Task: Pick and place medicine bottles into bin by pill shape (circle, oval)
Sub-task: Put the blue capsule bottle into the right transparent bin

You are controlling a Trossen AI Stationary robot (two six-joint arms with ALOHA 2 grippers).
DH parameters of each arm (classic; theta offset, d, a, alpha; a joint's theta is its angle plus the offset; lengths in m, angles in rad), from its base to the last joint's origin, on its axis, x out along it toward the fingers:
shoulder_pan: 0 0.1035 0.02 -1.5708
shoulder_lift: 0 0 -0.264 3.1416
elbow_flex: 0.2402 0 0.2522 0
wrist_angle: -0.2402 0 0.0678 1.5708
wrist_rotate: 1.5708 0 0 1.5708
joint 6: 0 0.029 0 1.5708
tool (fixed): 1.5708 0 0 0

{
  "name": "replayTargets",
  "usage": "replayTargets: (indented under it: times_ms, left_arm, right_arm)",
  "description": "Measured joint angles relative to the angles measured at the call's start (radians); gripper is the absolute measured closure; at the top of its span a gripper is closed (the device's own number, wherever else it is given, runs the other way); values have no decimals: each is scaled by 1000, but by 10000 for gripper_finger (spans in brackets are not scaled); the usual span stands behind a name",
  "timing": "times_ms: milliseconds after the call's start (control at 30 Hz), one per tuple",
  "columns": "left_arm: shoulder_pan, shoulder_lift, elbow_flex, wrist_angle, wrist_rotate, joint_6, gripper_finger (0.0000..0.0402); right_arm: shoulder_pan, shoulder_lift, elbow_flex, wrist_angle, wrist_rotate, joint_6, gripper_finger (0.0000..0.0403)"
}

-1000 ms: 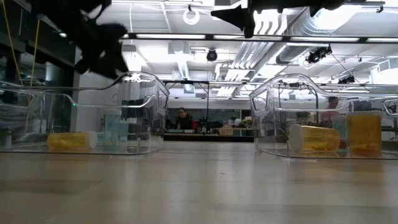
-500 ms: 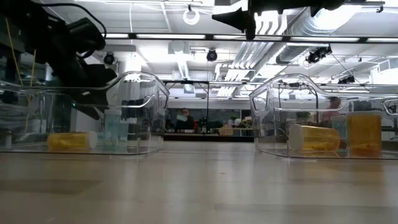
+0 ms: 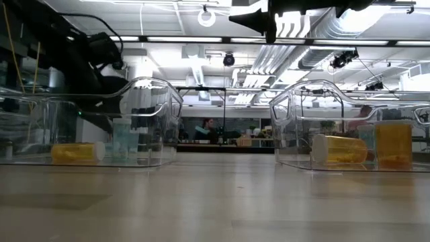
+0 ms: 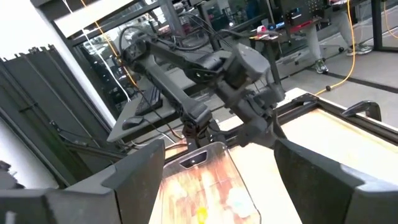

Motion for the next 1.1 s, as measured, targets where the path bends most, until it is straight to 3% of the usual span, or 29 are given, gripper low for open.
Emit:
replayTargets:
  times_ms: [133,267,433,600,933,1100]
  left_arm:
    - [42,109,0,28,83,75,202]
    - [63,186,-1,82,84,140,202]
    - [63,229,-1,175,84,200,202]
    - [54,242,-1,158,80,269,202]
    - [49,242,-1,194,62,238,202]
    - [14,279,-1,258,-8,151,202]
  right_arm:
    - [0,0,0,0,0,1,107]
    - [0,0,0,-1,0,20,107]
    - [0,0,0,-1,0,22,107]
    - [0,0,0,-2,0,22,107]
    - [0,0,0,-4,0,22,107]
    - [0,0,0,-4,0,22,107]
